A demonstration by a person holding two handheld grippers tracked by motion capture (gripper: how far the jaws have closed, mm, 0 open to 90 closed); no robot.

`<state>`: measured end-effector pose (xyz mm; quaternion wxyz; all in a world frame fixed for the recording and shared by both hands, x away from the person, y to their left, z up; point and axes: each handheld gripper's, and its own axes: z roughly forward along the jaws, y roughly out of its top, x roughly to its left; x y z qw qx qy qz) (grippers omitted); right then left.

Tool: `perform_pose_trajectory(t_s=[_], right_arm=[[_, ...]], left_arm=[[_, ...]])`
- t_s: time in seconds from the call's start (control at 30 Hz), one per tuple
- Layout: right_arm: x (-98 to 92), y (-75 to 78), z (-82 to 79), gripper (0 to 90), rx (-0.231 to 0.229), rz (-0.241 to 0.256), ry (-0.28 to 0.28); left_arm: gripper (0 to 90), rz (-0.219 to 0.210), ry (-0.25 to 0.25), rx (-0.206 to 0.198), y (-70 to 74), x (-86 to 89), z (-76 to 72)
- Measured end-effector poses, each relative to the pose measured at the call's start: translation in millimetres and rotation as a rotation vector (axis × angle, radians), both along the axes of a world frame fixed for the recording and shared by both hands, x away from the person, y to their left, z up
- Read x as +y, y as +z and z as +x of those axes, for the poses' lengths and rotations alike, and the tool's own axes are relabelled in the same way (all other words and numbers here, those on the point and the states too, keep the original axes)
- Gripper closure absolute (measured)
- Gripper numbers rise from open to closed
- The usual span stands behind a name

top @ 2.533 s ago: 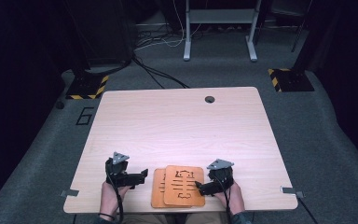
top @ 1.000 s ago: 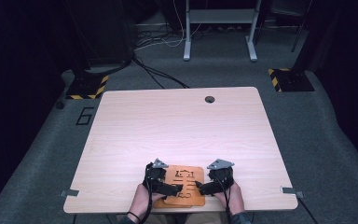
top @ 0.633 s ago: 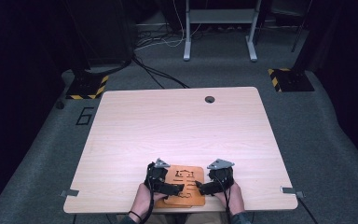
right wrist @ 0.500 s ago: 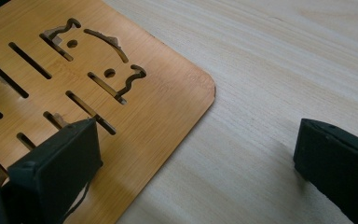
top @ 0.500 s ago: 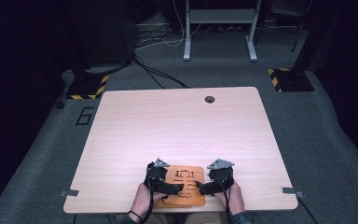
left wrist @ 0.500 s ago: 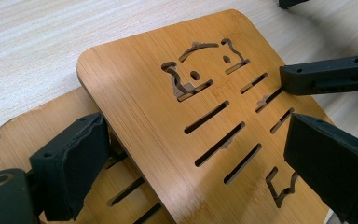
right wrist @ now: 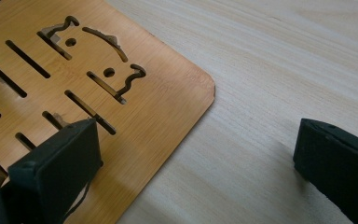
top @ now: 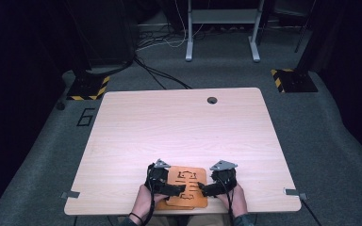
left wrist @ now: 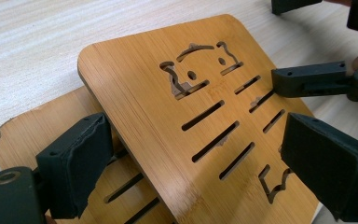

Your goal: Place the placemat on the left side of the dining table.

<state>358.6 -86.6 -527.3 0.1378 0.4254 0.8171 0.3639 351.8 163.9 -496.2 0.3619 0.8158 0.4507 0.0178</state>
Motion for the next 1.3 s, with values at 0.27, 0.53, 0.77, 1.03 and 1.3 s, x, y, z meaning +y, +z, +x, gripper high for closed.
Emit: perform_pose_trajectory(t_s=[0.27, 0.53, 0.77, 1.03, 1.3], right_arm=[[-2.3, 0.1, -0.4, 0.0, 0.005, 0.015, -0.010], [-5.0, 0.3, -0.6, 0.0, 0.012, 0.039, -0.025], [-8.1, 0.3, -1.3, 0.0, 0.013, 0.054, -0.040], [-12.1, 0.5, -1.5, 0.0, 0.024, 0.082, -0.059], [-16.2, 0.2, -2.8, 0.2, 0.021, 0.097, -0.081]], left_arm=[[13.6, -0.030, 0.011, -0.002, 7.5, 2.4, -1.7], [15.1, -0.053, -0.014, -0.008, 17.6, 3.2, -2.7], [19.1, -0.125, -0.024, 0.018, 24.8, 5.0, -1.7], [24.8, -0.126, -0.049, 0.002, 35.6, -1.7, -4.5], [33.5, -0.153, -0.064, 0.019, 45.8, -2.4, -3.1]])
